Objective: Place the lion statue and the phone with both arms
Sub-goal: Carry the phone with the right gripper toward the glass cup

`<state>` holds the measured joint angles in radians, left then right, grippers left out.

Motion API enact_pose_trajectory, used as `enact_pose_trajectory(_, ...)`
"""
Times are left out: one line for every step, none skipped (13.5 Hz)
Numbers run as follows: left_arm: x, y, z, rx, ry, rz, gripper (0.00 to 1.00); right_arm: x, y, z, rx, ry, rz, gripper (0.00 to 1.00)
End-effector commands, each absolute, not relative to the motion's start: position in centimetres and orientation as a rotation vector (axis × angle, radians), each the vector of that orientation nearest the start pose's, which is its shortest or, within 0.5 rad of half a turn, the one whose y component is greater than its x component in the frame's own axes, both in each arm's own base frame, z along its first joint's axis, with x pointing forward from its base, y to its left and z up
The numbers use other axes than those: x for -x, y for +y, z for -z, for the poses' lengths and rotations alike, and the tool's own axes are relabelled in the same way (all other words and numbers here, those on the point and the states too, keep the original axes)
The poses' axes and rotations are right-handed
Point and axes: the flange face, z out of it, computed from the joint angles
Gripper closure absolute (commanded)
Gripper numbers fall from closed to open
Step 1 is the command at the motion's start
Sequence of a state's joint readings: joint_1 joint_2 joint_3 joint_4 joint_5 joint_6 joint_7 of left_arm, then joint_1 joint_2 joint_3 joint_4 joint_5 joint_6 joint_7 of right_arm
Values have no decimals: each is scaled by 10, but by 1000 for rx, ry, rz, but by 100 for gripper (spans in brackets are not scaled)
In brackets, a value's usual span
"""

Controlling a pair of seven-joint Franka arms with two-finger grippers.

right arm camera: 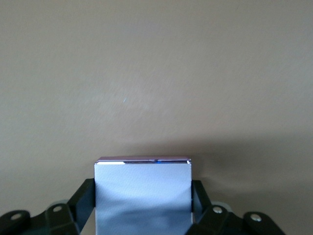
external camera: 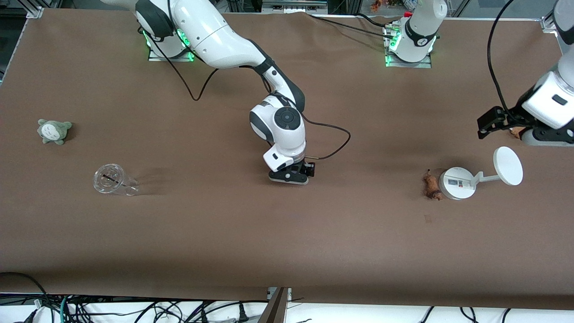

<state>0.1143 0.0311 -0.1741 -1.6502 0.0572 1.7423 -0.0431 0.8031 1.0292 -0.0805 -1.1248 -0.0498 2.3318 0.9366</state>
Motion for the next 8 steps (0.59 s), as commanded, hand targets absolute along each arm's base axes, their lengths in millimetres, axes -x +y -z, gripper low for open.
enact_pose_trajectory(-562, -31, -586, 3108, 41, 126, 0, -614, 485, -233, 3106, 124, 263, 63)
enact_pose_trajectory(-560, -32, -584, 3116, 39, 81, 0, -624, 465, -242, 3126, 82, 230, 63)
enact_pose_trajectory(-557, -33, -587, 3146, 28, 38, 0, -638, 436, -246, 3144, 54, 186, 63)
enact_pose_trajectory(-556, -33, -591, 3150, 23, -12, 0, -652, 404, -249, 3156, 14, 159, 63)
enact_pose_trajectory(-552, -34, -591, 3151, 25, -68, 0, -660, 374, -252, 3167, -7, 138, 63)
enact_pose_trajectory(-552, -34, -591, 3155, 18, -76, 0, -669, 347, -253, 3176, -1, 122, 63)
enact_pose_trajectory(-552, -34, -592, 3154, 30, -74, 0, -677, 317, -253, 3185, -33, 101, 63)
enact_pose_trajectory(-554, -34, -594, 3150, 35, -64, 0, -684, 283, -250, 3192, -77, 69, 63)
